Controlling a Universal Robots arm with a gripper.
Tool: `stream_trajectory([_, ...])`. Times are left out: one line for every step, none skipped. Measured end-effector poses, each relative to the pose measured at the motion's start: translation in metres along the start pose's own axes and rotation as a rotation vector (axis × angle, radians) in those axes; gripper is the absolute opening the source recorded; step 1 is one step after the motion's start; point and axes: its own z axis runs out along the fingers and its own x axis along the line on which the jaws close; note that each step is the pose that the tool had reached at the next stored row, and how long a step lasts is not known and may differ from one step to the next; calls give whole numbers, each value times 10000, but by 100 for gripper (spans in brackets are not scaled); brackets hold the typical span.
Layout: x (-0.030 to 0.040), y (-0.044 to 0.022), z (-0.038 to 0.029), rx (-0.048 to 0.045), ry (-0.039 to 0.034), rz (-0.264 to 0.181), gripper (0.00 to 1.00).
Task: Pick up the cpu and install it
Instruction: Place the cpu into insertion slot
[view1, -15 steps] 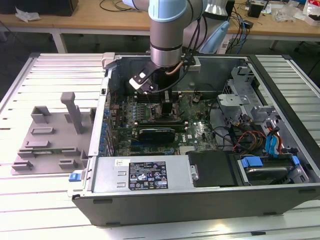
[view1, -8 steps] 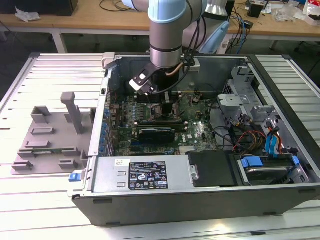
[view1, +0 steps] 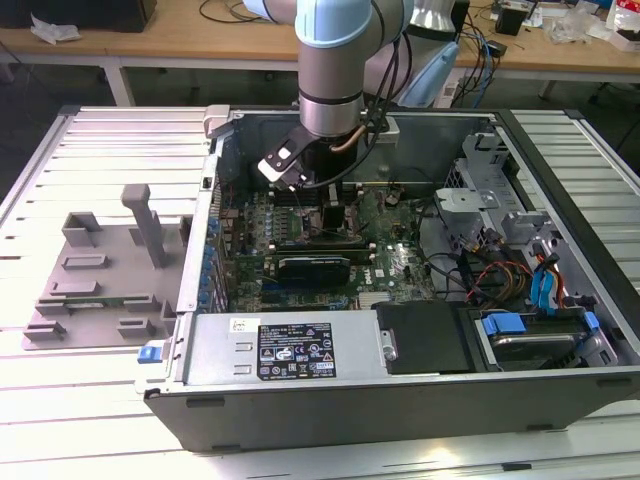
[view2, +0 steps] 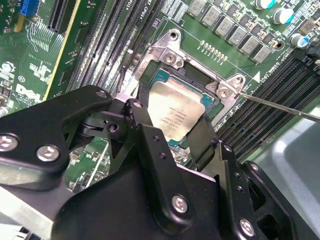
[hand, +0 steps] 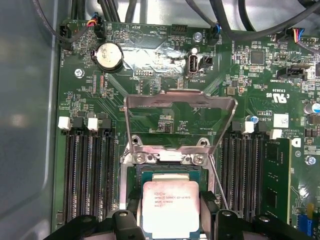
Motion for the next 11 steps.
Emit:
stream_trajectory([0,3,1,3,0,-2,55])
stream_trajectory([0,7,1,3,0,-1,55])
stream_trajectory([0,9,1,0,0,1,55])
stream_trajectory([0,10,2,-2,0,2,55])
stream_trajectory([0,11,2,5,-3,90,55])
stream_trajectory([0,11,2,11,-10,219,55])
stream_trajectory([0,11,2,11,-10,219,55])
stream_trajectory([0,11,2,11,-9,219,55])
stream_trajectory([0,11,2,11,-9,219,55])
stream_trajectory([0,11,3,11,-9,219,55])
stream_trajectory([0,11,3,11,-9,220,55])
